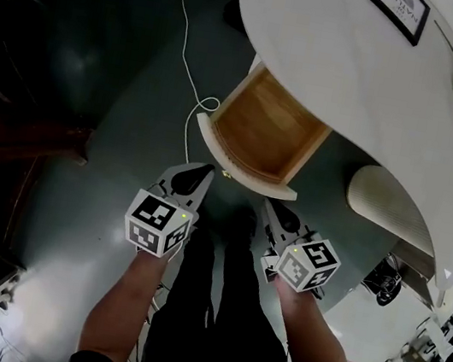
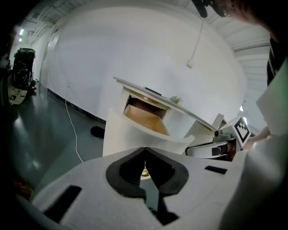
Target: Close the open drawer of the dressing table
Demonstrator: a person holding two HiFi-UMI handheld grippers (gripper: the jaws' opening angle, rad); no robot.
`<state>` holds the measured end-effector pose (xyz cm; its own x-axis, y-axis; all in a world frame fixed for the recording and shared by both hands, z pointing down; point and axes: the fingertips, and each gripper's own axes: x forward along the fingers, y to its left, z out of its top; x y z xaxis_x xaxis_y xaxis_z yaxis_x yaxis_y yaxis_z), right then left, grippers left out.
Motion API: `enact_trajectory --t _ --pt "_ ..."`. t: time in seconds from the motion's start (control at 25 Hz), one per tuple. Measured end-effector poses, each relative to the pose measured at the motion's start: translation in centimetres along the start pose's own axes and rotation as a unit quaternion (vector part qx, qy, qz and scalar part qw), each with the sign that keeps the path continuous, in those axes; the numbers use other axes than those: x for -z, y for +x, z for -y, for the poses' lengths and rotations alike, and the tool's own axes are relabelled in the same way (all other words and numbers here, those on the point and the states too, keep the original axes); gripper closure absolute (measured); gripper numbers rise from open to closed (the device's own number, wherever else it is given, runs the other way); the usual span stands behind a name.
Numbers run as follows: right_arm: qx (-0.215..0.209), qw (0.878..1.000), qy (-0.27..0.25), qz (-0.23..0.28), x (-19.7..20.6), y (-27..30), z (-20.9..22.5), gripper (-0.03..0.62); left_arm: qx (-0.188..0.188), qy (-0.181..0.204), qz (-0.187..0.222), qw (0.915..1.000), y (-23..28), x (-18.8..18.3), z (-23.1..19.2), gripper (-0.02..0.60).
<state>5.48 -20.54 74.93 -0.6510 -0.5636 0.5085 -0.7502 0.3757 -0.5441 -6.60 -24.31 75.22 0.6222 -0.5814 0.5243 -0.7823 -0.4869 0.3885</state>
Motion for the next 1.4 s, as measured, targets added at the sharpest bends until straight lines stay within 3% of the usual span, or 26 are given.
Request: enact_trajectory --t 0.32,0.76,1.04,1.24,1.4 --pt "-0.022 1.000 -0.018 -0.001 -0.7 0.4 0.7 0.588 -0.003 -0.003 0.002 1.0000 1.7 -1.1 -0.7 0.572" --pt "0.020 0.997 -0.069 0.034 -5.5 1.2 5.4 0.588 -0.003 -0.008 0.027 0.9996 2.8 -3.3 -0.7 0.572" --pt "0.054 0.989 -0.132 0.047 -9.0 2.3 8.4 0.588 0.003 -0.007 0.040 0.9992 3.8 -4.5 -1.1 0.572" --pt "0.085 0.971 -0.216 0.056 -10.5 3.0 10.2 0.588 0.009 -0.010 0.039 0.9991 5.0 -4.2 -1.2 0.572" --pt "0.092 0.968 -0.221 0.072 -11.5 3.3 11.3 0.588 0.003 -0.011 0.047 0.9988 6.0 -4.3 -2.1 0.572"
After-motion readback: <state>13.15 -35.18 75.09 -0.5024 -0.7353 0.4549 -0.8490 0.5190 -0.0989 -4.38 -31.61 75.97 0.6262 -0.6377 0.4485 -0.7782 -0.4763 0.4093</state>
